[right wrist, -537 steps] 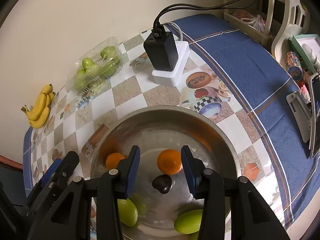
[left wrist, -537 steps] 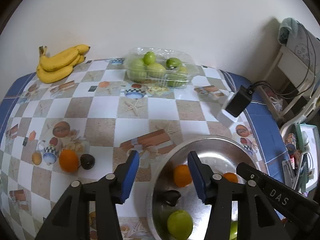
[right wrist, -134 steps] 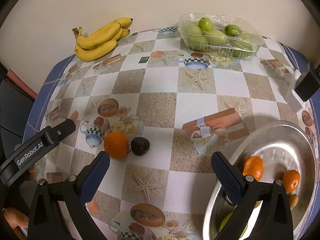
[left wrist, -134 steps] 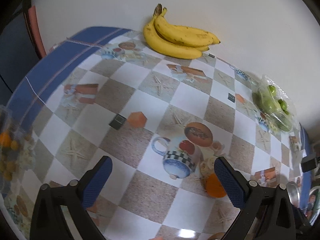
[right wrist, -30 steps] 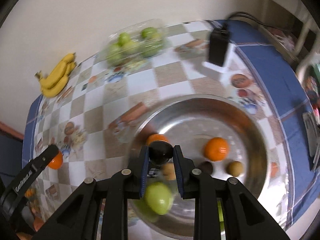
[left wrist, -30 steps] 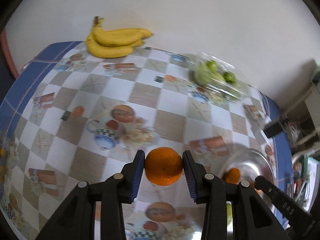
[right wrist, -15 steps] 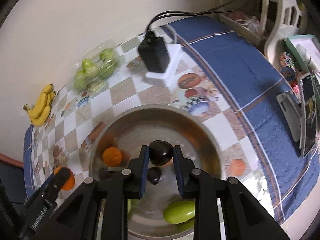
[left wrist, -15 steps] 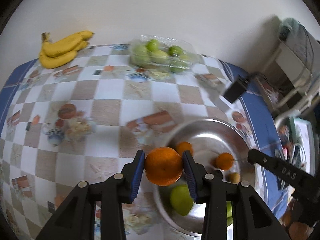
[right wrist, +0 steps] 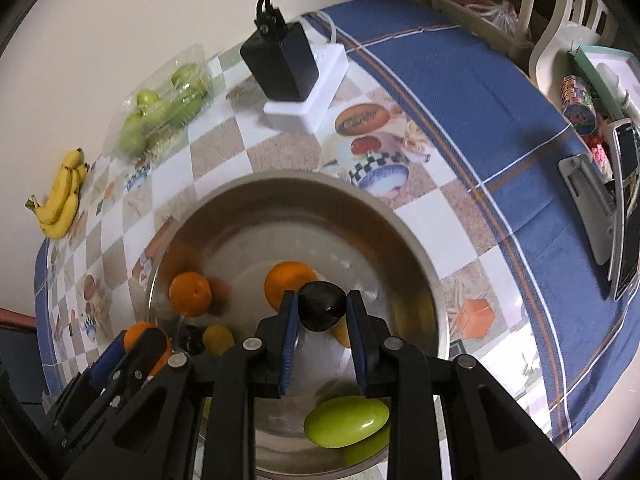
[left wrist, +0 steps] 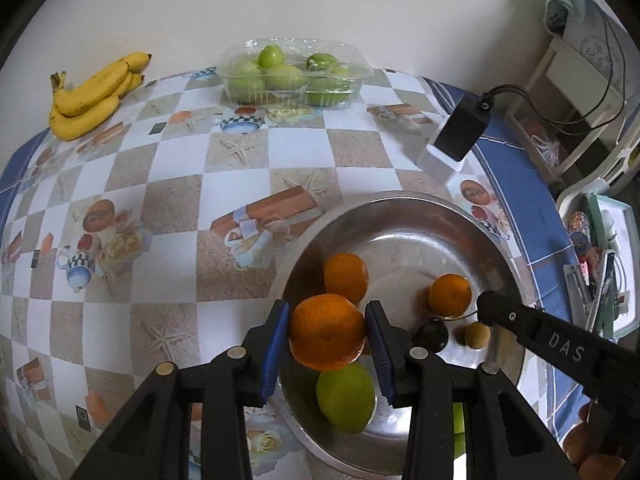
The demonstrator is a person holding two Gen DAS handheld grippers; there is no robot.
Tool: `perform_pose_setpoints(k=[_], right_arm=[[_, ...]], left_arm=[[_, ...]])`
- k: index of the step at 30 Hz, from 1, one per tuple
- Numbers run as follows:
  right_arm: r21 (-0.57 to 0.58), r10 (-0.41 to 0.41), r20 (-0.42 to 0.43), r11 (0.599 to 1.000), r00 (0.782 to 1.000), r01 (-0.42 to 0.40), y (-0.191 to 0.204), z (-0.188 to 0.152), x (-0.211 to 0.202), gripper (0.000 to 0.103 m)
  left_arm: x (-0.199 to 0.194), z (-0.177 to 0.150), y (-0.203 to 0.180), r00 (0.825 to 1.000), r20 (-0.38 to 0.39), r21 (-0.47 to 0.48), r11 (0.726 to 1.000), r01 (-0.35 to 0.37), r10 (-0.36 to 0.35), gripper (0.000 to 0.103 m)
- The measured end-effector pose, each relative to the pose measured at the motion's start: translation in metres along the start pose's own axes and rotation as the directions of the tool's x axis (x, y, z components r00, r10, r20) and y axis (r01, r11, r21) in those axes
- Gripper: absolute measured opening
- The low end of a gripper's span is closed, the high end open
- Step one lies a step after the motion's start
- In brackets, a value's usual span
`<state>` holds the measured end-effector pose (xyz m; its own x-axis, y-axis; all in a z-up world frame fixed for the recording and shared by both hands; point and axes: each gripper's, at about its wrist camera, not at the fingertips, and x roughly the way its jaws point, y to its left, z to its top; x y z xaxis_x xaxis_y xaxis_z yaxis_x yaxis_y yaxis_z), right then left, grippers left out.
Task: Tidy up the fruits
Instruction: 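Lift the orange and dark plum and carry them over the steel bowl, then open both tools to drop the orange and plum into the bowl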
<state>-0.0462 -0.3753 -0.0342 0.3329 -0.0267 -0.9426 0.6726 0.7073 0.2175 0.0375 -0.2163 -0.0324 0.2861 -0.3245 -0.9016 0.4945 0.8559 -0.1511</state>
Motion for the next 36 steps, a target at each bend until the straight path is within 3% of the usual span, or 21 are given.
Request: perform_pose_setpoints(k=[24, 27, 36], right_arm=[[-0.038, -0.042, -0.056, 0.998, 0.998, 0.04, 0.013, -0.005, 0.012, 0.029], [-0.04, -0.047, -0.059, 0.998, 0.997, 0.044, 0.014, -0.004, 0.014, 0.038], [-0.032, -0.038, -0.006, 0.999, 0.999, 0.037, 0.014, 0.001, -0.002, 0.049]], left_arm=[[0.012, -0.002, 0.004, 0.999, -0.043, -0.014, 1.0, -0.014, 0.014, 0.044], [0.01, -0.001, 0.005, 0.999, -0.033, -0.014, 1.0, -0.019, 0.018, 0.052], [-0.003, 0.004, 0.01, 0.999, 0.002, -0.022, 0.998, -0.051, 0.051, 0.066]])
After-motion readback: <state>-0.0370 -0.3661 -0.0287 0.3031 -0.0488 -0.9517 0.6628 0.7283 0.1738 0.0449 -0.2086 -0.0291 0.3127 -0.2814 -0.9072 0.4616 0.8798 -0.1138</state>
